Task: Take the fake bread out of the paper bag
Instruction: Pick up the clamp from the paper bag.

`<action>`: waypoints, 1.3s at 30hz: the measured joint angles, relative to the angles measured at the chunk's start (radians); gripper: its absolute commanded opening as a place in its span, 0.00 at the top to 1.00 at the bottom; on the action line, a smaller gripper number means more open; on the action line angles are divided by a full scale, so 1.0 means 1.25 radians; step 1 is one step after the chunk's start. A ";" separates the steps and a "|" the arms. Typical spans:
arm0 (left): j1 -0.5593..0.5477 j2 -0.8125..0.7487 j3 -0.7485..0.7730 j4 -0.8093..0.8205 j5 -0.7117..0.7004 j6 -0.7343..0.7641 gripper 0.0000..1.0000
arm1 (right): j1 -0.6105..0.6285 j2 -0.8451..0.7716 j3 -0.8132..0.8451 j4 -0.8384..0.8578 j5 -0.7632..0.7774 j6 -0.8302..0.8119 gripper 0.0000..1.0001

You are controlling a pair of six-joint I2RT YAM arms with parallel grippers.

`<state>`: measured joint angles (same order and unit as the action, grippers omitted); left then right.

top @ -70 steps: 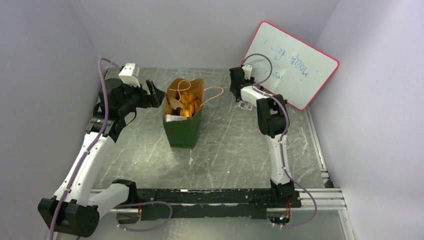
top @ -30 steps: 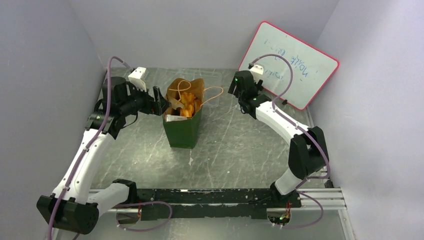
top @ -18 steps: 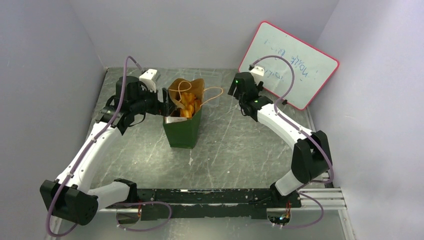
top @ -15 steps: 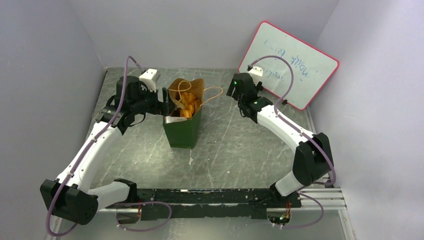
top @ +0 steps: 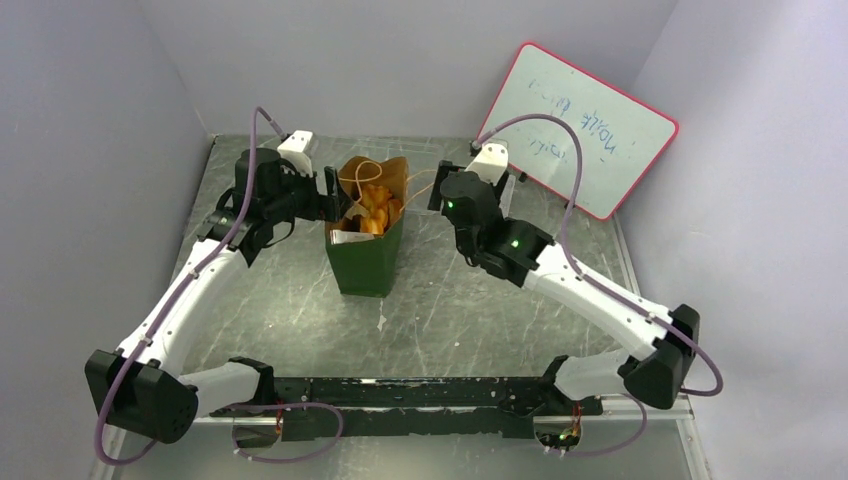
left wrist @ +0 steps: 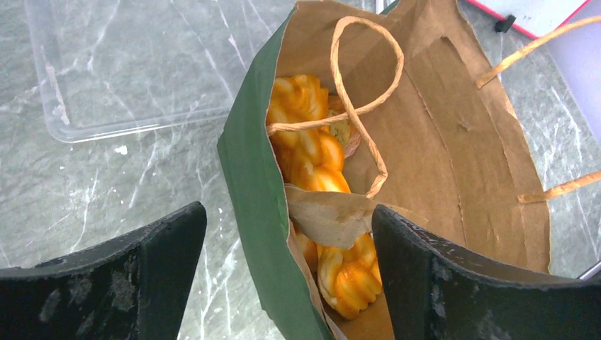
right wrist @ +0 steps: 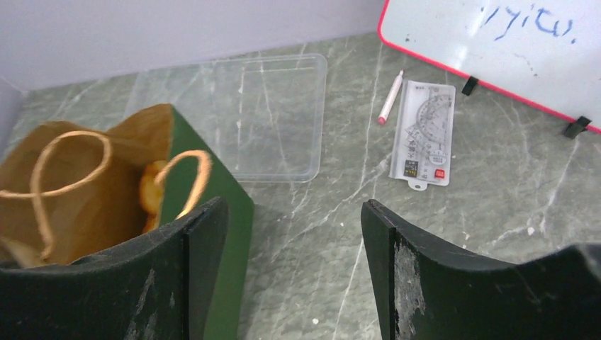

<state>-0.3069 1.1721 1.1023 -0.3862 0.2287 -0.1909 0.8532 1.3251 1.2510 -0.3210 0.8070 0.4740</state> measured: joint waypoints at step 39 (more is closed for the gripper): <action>-0.004 0.001 -0.106 0.214 0.146 -0.111 0.89 | 0.455 0.300 0.464 -0.345 0.201 0.201 0.29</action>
<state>-0.3122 1.1736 0.9699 -0.1192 0.4118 -0.3298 1.4220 1.6997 1.8317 -0.7517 1.0588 0.7246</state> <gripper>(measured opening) 0.123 0.723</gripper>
